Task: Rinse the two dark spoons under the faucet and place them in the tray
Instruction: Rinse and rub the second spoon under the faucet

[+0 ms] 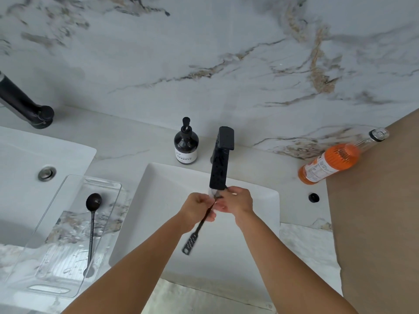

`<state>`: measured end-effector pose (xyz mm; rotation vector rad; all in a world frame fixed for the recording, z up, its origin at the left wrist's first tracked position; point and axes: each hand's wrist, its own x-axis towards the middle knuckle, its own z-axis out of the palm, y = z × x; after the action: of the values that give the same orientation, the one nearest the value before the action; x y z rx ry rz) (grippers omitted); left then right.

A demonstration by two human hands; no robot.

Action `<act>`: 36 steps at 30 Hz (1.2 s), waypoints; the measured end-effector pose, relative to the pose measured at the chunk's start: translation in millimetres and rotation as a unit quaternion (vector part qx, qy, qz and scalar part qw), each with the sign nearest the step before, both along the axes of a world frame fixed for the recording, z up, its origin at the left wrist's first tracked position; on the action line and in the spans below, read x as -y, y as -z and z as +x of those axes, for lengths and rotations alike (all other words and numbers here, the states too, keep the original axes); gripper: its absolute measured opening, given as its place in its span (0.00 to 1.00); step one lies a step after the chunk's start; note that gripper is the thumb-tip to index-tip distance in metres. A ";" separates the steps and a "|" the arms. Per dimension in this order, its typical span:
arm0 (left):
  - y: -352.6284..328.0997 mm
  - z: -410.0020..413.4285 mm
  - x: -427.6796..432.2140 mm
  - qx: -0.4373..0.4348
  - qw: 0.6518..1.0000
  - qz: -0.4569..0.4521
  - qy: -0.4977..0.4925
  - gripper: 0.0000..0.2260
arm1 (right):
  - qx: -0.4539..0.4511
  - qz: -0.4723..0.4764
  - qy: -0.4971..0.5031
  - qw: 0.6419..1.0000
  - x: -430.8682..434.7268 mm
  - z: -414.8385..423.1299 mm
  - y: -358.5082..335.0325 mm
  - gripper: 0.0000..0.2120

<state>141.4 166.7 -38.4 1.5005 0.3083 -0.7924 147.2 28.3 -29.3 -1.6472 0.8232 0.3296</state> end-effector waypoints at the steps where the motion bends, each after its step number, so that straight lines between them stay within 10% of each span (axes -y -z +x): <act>1: 2.0 -1.6 -1.3 0.034 0.997 0.068 0.021 0.13 | -0.007 -0.004 0.030 1.000 0.1 3.0 -0.8 0.09; 7: 6.1 -13.8 -10.0 0.182 0.953 0.230 0.077 0.15 | -0.012 0.190 0.001 0.982 -0.9 13.8 -11.1 0.12; 14: 9.4 -27.4 -23.9 0.133 0.976 0.166 0.034 0.19 | -0.047 0.008 -0.194 0.980 -6.7 17.3 -15.4 0.10; 19: 13.2 -36.0 -37.4 0.119 0.977 0.174 0.040 0.18 | -0.096 0.145 -0.238 0.956 -3.5 21.0 -21.5 0.09; 24: 8.8 -28.5 -34.3 0.123 0.973 0.191 0.048 0.17 | -0.032 -0.118 -0.261 0.957 -15.5 17.8 -17.8 0.11; 33: 4.9 -16.3 -35.8 0.088 0.974 0.189 0.091 0.16 | -0.064 0.100 -0.282 0.952 -1.2 10.2 -30.6 0.16; 36: 2.5 -12.2 -24.7 0.079 0.977 0.182 0.084 0.14 | 0.049 -0.103 -0.227 0.967 6.1 8.0 -53.1 0.20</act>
<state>129.2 191.4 -40.9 1.9436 0.2161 -0.7716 155.2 22.3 23.8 -2.0280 0.4067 0.4877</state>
